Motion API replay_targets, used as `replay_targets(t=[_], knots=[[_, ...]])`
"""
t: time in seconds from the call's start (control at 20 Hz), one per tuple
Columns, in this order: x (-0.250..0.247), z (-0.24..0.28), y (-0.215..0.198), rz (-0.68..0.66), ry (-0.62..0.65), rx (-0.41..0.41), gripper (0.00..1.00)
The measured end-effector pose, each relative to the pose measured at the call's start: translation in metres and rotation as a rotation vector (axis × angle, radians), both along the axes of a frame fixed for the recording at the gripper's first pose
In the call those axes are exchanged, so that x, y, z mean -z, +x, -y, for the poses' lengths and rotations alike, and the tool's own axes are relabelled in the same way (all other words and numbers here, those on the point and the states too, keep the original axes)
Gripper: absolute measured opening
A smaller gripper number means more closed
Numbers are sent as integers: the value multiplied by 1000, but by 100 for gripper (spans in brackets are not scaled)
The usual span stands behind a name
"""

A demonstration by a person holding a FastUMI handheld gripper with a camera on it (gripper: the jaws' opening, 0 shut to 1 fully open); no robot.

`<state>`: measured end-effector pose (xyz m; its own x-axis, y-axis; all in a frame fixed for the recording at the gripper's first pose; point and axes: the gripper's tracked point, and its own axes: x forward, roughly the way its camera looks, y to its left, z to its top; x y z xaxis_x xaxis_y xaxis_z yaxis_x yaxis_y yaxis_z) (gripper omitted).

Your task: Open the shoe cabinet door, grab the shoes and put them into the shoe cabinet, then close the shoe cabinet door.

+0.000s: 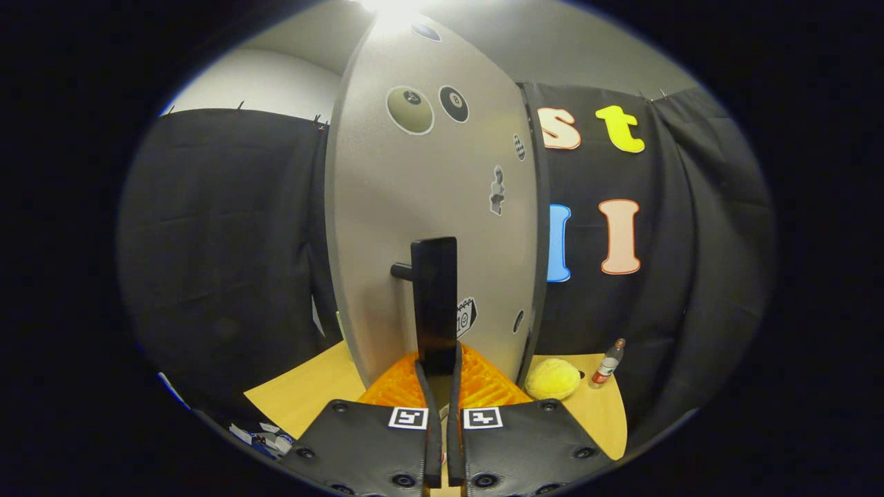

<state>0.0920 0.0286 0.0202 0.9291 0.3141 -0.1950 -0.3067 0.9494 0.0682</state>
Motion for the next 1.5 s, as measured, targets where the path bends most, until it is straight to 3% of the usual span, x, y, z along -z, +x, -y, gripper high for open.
replay_targets(t=[0.6,0.75,1.1,1.35,1.5], knots=[[2,83,-2,34,-28,127,3],[3,82,-2,22,46,97,3],[0,95,-24,21,14,169,4],[-4,93,-58,10,7,249,46],[-2,79,-88,19,3,297,77]])
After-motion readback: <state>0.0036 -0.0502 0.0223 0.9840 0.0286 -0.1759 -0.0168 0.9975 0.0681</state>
